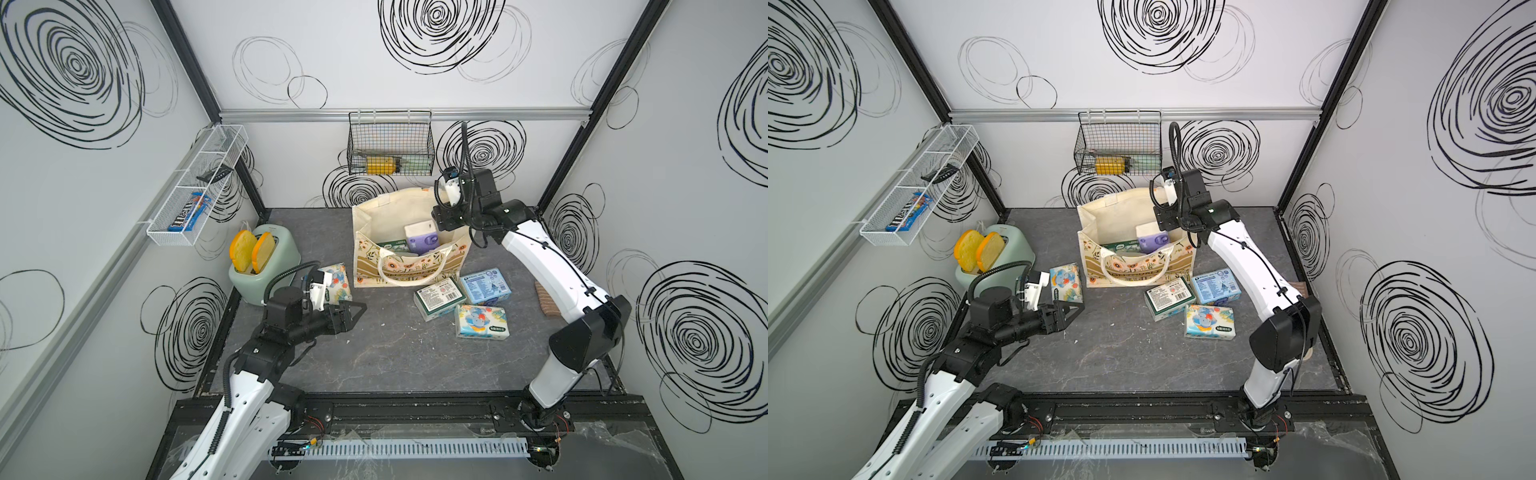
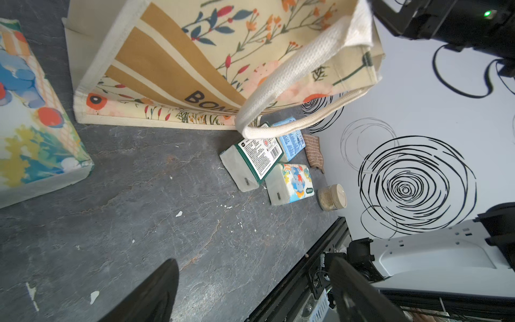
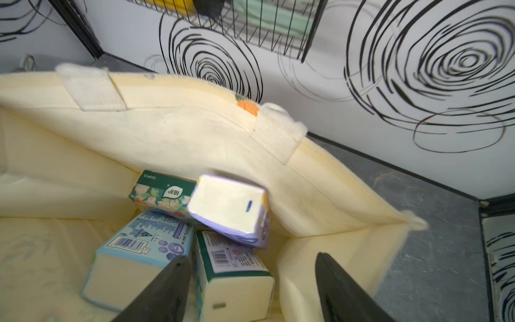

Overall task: Put tissues into the canvas bag
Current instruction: Place the pack of facial tissues in the canvas bag, then pick up the pack of facial tissues from the center of the board.

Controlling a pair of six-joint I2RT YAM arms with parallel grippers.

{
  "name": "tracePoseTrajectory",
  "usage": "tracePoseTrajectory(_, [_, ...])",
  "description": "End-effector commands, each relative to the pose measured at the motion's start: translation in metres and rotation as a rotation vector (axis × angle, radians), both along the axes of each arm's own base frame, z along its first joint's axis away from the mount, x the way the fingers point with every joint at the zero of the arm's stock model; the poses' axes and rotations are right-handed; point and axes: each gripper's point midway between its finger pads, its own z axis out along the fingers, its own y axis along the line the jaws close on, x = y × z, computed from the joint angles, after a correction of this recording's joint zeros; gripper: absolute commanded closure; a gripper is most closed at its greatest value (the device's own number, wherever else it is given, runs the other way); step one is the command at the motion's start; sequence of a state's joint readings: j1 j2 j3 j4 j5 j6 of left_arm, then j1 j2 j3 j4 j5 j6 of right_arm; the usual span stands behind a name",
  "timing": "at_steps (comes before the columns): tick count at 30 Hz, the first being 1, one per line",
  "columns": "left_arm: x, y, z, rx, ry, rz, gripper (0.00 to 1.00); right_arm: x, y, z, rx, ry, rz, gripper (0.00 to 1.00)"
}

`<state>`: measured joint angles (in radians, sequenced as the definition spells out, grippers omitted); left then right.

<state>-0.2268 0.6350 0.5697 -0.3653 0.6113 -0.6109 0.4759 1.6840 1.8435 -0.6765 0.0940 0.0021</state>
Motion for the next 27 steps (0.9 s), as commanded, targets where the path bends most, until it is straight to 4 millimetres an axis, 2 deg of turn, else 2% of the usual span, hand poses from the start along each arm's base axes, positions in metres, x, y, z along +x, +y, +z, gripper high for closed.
tracePoseTrajectory(1, [0.006,-0.006,0.013,-0.056,-0.056,-0.026,0.10,-0.014,-0.012,0.060,0.040,-0.137,-0.020,0.24])
tracePoseTrajectory(5, [0.016,-0.012,0.015,-0.095,-0.047,-0.030,0.10,-0.023,-0.011,0.065,0.068,-0.136,0.003,0.24])
tracePoseTrajectory(9, [0.023,-0.014,0.012,-0.108,-0.039,-0.029,0.10,-0.043,-0.017,0.069,0.130,-0.132,0.000,0.24])
tracePoseTrajectory(14, [0.028,-0.018,0.004,-0.112,-0.028,-0.026,0.11,-0.082,-0.033,0.050,0.240,-0.053,-0.003,0.24])
tracePoseTrajectory(17, [0.027,-0.028,-0.003,-0.086,-0.029,-0.042,0.10,-0.112,-0.052,0.036,0.339,-0.015,-0.020,0.24])
tracePoseTrajectory(23, [0.017,-0.065,-0.019,-0.054,-0.020,-0.115,0.09,-0.155,-0.100,-0.016,0.560,0.115,-0.125,0.22])
tracePoseTrajectory(27, [-0.001,-0.100,-0.025,-0.057,-0.030,-0.197,0.10,-0.179,-0.124,-0.066,0.638,0.211,-0.319,0.19])
